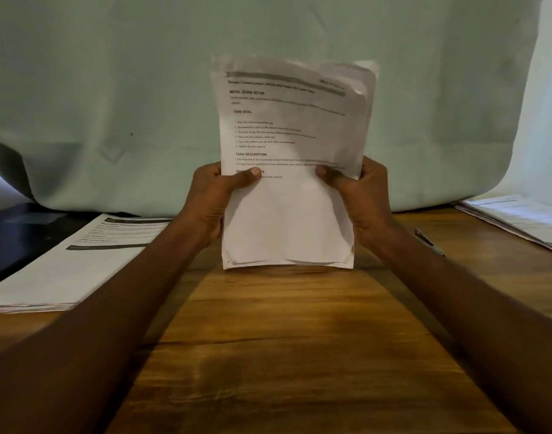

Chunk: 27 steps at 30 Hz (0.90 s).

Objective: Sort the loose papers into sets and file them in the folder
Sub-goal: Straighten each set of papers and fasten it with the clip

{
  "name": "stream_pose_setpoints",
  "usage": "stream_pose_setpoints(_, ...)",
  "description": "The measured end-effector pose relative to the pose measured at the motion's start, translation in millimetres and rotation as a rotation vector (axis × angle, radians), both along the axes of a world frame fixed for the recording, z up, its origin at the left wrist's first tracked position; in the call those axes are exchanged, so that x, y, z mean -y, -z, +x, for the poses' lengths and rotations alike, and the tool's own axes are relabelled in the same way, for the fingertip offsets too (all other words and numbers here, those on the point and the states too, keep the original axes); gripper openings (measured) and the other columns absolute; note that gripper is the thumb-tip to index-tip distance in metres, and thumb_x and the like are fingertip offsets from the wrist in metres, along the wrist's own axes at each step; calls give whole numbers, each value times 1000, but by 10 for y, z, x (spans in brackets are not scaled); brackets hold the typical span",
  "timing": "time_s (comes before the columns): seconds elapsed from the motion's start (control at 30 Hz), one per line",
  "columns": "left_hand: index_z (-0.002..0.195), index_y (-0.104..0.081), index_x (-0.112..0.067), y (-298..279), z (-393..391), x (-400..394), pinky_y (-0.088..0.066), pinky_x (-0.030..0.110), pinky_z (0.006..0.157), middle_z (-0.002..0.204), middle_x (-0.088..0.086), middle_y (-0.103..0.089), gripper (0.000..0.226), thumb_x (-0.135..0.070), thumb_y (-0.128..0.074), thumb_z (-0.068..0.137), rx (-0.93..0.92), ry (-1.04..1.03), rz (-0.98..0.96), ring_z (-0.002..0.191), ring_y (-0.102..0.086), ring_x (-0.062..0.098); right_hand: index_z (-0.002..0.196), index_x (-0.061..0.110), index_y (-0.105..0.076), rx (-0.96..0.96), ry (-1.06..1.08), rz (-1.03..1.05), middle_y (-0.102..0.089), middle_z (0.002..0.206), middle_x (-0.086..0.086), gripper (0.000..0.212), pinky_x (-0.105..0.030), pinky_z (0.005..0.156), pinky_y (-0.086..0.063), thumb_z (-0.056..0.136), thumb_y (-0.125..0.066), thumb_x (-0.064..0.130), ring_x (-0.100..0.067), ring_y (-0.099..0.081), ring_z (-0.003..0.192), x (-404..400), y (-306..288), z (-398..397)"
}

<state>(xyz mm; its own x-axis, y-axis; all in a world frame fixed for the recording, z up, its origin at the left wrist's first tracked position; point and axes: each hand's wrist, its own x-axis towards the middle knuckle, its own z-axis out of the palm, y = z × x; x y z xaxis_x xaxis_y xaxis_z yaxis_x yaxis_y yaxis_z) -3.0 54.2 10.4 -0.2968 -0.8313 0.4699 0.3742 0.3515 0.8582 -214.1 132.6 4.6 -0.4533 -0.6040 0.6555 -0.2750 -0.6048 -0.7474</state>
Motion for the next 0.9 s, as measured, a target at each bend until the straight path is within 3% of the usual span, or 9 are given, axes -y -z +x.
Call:
stream_pose_setpoints(0.17, 104, -77, -16, -63, -64, -36, -62, 38, 85, 105, 6, -79, 19, -8, -78, 87, -106, -156, -154, 99, -75, 27, 105, 26, -71, 62, -86, -43, -77, 104, 5, 32, -30, 82, -61, 80, -84, 11, -13, -74, 94, -34, -61, 107)
stream_pose_setpoints(0.23, 103, -76, -21, 1, -87, -28, -61, 35, 83, 103, 1, -79, 18, -11, -78, 88, -35, -152, -143, 97, -75, 21, 107, 26, -70, 90, -109, 9, -77, 105, 4, 32, -32, 83, -61, 80, -84, 13, -13, -73, 95, -22, -27, 132)
stream_pose_setpoints(0.4, 105, -68, -32, 98, -128, -55, -58, 18, 72, 96, -16, -71, 18, -22, -75, 93, 140, -287, -200, 90, -71, 1, 118, 17, -70, -69, 14, 67, -74, 102, 5, 35, -26, 82, -60, 85, -82, 19, -8, -72, 93, -26, 20, 197)
stream_pose_setpoints(0.53, 114, -68, -26, -12, -138, -76, -61, 25, 75, 109, -4, -74, 22, -28, -75, 93, 150, -352, -302, 96, -73, 10, 107, 24, -69, -130, 85, -69, -74, 99, 10, 21, -23, 77, -60, 89, -78, 17, -6, -73, 90, -89, -150, 218)
stream_pose_setpoints(0.7, 131, -66, -15, 223, -190, -2, -58, 30, 85, 120, 0, -70, 41, -23, -75, 93, 321, -346, -162, 104, -68, 16, 121, 17, -70, -203, 87, 204, -74, 112, 2, 36, -39, 89, -61, 86, -80, 22, -14, -72, 99, 28, 31, 98)
stream_pose_setpoints(0.8, 130, -67, -15, 229, -193, -13, -56, 23, 78, 118, -2, -71, 39, -21, -75, 93, 251, -331, -151, 98, -69, 12, 125, 14, -69, -171, 105, 171, -73, 115, 0, 40, -33, 87, -60, 87, -79, 21, -14, -70, 101, 23, 48, 105)
stream_pose_setpoints(0.9, 129, -68, -16, 238, -201, -12, -58, 26, 80, 115, -2, -72, 40, -18, -78, 90, 231, -290, -133, 97, -70, 10, 123, 15, -70, -163, 101, 189, -73, 110, 2, 39, -29, 83, -60, 86, -80, 19, -12, -71, 98, 49, 49, 112)
